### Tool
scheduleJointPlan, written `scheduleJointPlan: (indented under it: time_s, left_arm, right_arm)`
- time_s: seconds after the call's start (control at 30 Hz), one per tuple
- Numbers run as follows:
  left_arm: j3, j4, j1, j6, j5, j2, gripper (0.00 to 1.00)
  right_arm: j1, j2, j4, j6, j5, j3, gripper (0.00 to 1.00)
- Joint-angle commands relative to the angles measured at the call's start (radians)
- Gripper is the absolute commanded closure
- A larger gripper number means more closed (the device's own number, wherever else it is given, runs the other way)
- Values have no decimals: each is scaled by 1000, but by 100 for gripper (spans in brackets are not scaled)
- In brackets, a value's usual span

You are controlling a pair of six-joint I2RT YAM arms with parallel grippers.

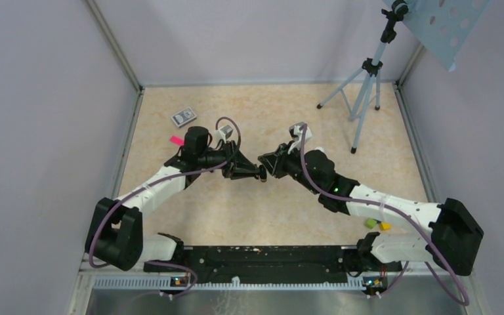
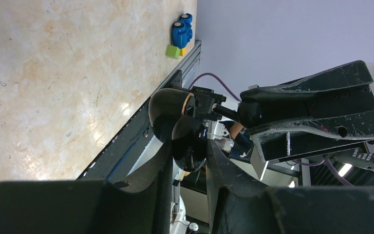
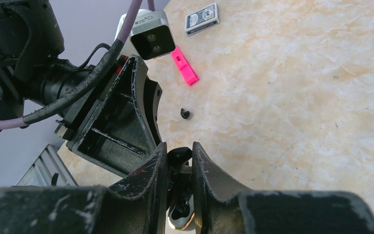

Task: Insert the wireless bluetooth earbuds into the charging case
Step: Insert the right earbud into the right side groove of the charging case.

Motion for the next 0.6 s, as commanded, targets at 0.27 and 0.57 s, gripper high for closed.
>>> scheduleJointPlan:
  time_s: [0.27, 0.57]
  left_arm:
    - [-28, 115, -4, -78, -59, -76, 100]
    - [-100, 201, -5, -113, -91, -107, 100]
  right_arm:
    - [10, 2, 74, 36, 1, -26, 85]
    - [11, 3, 113, 84, 12, -31, 85]
